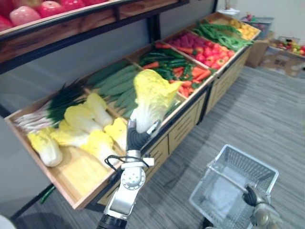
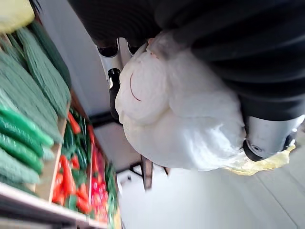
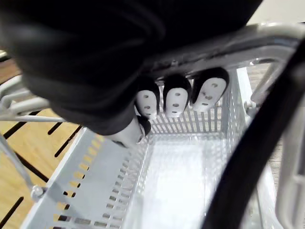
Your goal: Pick vegetable in the basket
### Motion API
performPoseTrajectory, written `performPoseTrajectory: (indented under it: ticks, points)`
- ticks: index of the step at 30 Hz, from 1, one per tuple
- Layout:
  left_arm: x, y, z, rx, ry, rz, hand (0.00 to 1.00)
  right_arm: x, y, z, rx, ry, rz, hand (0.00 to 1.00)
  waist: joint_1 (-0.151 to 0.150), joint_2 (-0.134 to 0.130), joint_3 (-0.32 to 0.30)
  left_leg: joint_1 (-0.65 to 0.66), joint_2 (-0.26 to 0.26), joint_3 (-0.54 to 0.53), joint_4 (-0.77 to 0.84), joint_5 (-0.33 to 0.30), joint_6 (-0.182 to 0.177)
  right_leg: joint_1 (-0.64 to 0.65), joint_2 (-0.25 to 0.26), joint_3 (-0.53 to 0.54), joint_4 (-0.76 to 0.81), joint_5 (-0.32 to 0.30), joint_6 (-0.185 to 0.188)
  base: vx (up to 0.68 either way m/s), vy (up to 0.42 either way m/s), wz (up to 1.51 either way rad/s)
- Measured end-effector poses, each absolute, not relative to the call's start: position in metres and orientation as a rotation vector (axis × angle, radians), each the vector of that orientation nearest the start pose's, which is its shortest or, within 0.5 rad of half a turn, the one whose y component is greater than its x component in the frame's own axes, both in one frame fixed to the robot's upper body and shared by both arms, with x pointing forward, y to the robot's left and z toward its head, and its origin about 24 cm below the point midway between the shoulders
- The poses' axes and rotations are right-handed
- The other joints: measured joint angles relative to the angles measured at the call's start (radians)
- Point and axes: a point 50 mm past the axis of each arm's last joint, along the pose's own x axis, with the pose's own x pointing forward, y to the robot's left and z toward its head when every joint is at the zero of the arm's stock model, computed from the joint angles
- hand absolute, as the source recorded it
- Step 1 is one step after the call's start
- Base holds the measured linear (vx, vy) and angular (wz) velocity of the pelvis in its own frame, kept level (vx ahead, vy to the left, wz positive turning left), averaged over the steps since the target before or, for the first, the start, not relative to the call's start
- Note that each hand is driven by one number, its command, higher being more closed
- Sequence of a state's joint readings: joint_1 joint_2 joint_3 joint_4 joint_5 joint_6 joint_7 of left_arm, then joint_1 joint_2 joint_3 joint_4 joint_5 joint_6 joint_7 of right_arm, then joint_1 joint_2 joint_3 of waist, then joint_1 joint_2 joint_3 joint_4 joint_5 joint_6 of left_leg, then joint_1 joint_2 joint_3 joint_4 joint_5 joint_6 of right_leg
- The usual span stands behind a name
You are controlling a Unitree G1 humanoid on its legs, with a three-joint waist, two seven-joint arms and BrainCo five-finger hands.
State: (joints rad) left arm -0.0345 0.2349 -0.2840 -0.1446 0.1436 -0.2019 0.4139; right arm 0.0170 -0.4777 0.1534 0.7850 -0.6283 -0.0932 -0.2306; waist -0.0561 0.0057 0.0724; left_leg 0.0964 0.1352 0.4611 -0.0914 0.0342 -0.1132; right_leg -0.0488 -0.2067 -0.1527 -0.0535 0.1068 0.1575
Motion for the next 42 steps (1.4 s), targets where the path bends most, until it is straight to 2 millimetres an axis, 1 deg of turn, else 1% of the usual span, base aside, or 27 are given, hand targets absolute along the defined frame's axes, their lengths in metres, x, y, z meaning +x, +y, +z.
performPoseTrajectory:
  ticks: [1,2,3,4,6,9,10,11,13,15,18,19,21,22,23,25,29,30,34,37,41,42]
  points:
    - [0.243,0.127,0.095,0.251,-0.419,-0.021,1.00,0.187,-0.290,-0.075,-1.155,0.600,0.061,1.00,-0.007,0.001,-0.001,0.006,0.000,0.014,-0.003,0.000,0.000,0.000,0.002,0.013,-0.010,0.012,0.000,0.01,-0.013,-0.28]
    - [0.242,0.126,0.095,0.255,-0.419,-0.063,1.00,0.192,-0.291,-0.072,-1.152,0.591,0.057,1.00,-0.010,0.002,-0.001,0.010,0.000,0.022,-0.003,0.000,0.000,0.000,0.004,0.023,-0.016,0.016,0.000,0.00,-0.016,-0.36]
    - [0.239,0.125,0.092,0.251,-0.407,-0.167,1.00,0.205,-0.293,-0.064,-1.146,0.564,0.050,1.00,-0.021,0.002,-0.001,0.015,0.000,0.037,-0.003,-0.004,-0.001,-0.001,0.005,0.042,-0.024,0.024,0.001,0.00,-0.014,-0.30]
    - [0.239,0.124,0.092,0.254,-0.403,-0.203,1.00,0.210,-0.294,-0.060,-1.143,0.553,0.042,1.00,-0.023,0.003,-0.001,0.017,-0.001,0.045,-0.003,-0.005,0.000,-0.003,0.005,0.049,-0.026,0.027,0.001,-0.01,-0.018,-0.41]
    - [0.236,0.123,0.089,0.269,-0.385,-0.301,1.00,0.228,-0.297,-0.045,-1.134,0.499,0.009,1.00,-0.023,0.006,-0.002,0.030,-0.005,0.078,-0.003,-0.011,-0.002,-0.006,0.006,0.081,-0.041,0.042,0.002,-0.02,-0.016,-0.40]
    - [0.235,0.116,0.086,0.276,-0.361,-0.412,1.00,0.245,-0.302,-0.028,-1.146,0.444,-0.022,1.00,-0.021,0.014,-0.003,0.032,-0.009,0.105,-0.003,-0.011,-0.002,-0.020,0.007,0.108,-0.045,0.054,0.002,-0.02,-0.026,-0.26]
    - [0.234,0.111,0.083,0.291,-0.347,-0.489,1.00,0.254,-0.302,-0.017,-1.165,0.406,-0.024,1.00,-0.024,0.022,-0.004,0.036,-0.009,0.112,-0.003,-0.011,-0.002,-0.018,0.008,0.113,-0.047,0.057,0.002,-0.03,-0.046,-0.21]
    - [0.233,0.108,0.081,0.302,-0.342,-0.523,1.00,0.256,-0.302,-0.014,-1.174,0.394,-0.022,1.00,-0.024,0.024,-0.003,0.041,-0.008,0.118,-0.003,-0.011,-0.002,-0.017,0.009,0.117,-0.046,0.057,0.002,-0.03,-0.044,-0.27]
    - [0.227,0.100,0.075,0.344,-0.326,-0.655,1.00,0.268,-0.295,-0.002,-1.183,0.324,-0.015,1.00,-0.022,0.031,-0.003,0.062,-0.001,0.159,-0.004,-0.016,-0.008,-0.018,0.017,0.144,-0.044,0.058,0.000,-0.03,-0.047,-0.37]
    - [0.222,0.092,0.073,0.362,-0.321,-0.745,1.00,0.274,-0.288,0.007,-1.169,0.269,-0.015,1.00,-0.024,0.034,-0.004,0.068,0.002,0.182,-0.006,-0.020,-0.015,-0.020,0.018,0.156,-0.044,0.057,-0.001,-0.05,-0.042,-0.25]
    - [0.217,0.078,0.071,0.374,-0.325,-0.858,1.00,0.279,-0.277,0.017,-1.141,0.201,-0.005,1.00,-0.024,0.036,-0.005,0.070,0.006,0.207,-0.009,-0.029,-0.024,-0.036,0.023,0.162,-0.034,0.051,-0.009,-0.05,-0.055,-0.19]
    - [0.217,0.076,0.070,0.378,-0.323,-0.876,1.00,0.279,-0.276,0.017,-1.138,0.197,0.002,1.00,-0.024,0.036,-0.006,0.073,0.008,0.211,-0.009,-0.029,-0.025,-0.036,0.024,0.162,-0.032,0.050,-0.011,-0.02,-0.055,-0.10]
    - [0.214,0.071,0.062,0.397,-0.299,-0.931,1.00,0.280,-0.265,0.016,-1.146,0.181,0.061,1.00,-0.023,0.036,-0.006,0.083,0.018,0.219,-0.009,-0.031,-0.030,-0.034,0.034,0.162,-0.021,0.046,-0.015,-0.01,-0.056,-0.08]
    - [0.214,0.070,0.060,0.402,-0.292,-0.940,1.00,0.280,-0.263,0.016,-1.147,0.177,0.079,1.00,-0.023,0.036,-0.006,0.084,0.019,0.221,-0.009,-0.031,-0.031,-0.035,0.035,0.162,-0.020,0.046,-0.015,0.01,-0.060,-0.04]
    - [0.215,0.069,0.053,0.428,-0.269,-0.969,1.00,0.280,-0.256,0.016,-1.136,0.172,0.121,1.00,-0.023,0.036,-0.006,0.083,0.021,0.228,-0.009,-0.030,-0.031,-0.036,0.036,0.162,-0.020,0.046,-0.015,0.01,-0.044,-0.02]
    - [0.215,0.069,0.049,0.446,-0.254,-0.978,1.00,0.280,-0.252,0.014,-1.126,0.173,0.145,1.00,-0.023,0.036,-0.006,0.086,0.022,0.235,-0.008,-0.029,-0.030,-0.036,0.037,0.163,-0.019,0.047,-0.015,0.01,-0.032,-0.04]
    - [0.220,0.075,0.031,0.550,-0.203,-0.973,1.00,0.278,-0.237,0.010,-1.094,0.172,0.246,1.00,-0.025,0.036,-0.006,0.099,0.021,0.260,-0.003,-0.030,-0.031,-0.036,0.039,0.166,-0.014,0.047,-0.015,0.01,-0.019,-0.11]
    - [0.223,0.078,0.023,0.605,-0.185,-0.970,1.00,0.277,-0.230,0.010,-1.078,0.160,0.278,1.00,-0.025,0.035,-0.006,0.100,0.021,0.269,-0.003,-0.031,-0.032,-0.037,0.040,0.169,-0.014,0.047,-0.015,-0.01,-0.022,-0.09]
    - [0.225,0.087,0.007,0.733,-0.142,-0.973,1.00,0.277,-0.218,0.013,-1.031,0.132,0.348,1.00,-0.026,0.034,-0.007,0.100,0.022,0.288,-0.003,-0.032,-0.033,-0.051,0.048,0.188,-0.010,0.047,-0.015,-0.02,-0.031,-0.14]
    - [0.227,0.094,-0.008,0.833,-0.095,-0.972,1.00,0.276,-0.212,0.018,-1.021,0.110,0.397,1.00,-0.032,0.033,-0.006,0.107,0.023,0.298,-0.003,-0.034,-0.037,-0.053,0.051,0.199,-0.009,0.047,-0.015,-0.04,-0.036,-0.11]
    - [0.230,0.104,-0.020,0.915,-0.045,-0.959,1.00,0.274,-0.211,0.022,-1.019,0.103,0.455,1.00,-0.032,0.027,-0.005,0.121,0.024,0.321,-0.003,-0.039,-0.043,-0.054,0.059,0.218,-0.007,0.047,-0.015,-0.04,-0.024,-0.15]
    - [0.233,0.108,-0.022,0.944,-0.036,-0.948,1.00,0.273,-0.210,0.024,-1.013,0.100,0.471,1.00,-0.038,0.023,-0.004,0.122,0.025,0.323,-0.003,-0.039,-0.043,-0.055,0.062,0.220,-0.007,0.047,-0.015,-0.04,-0.027,-0.13]
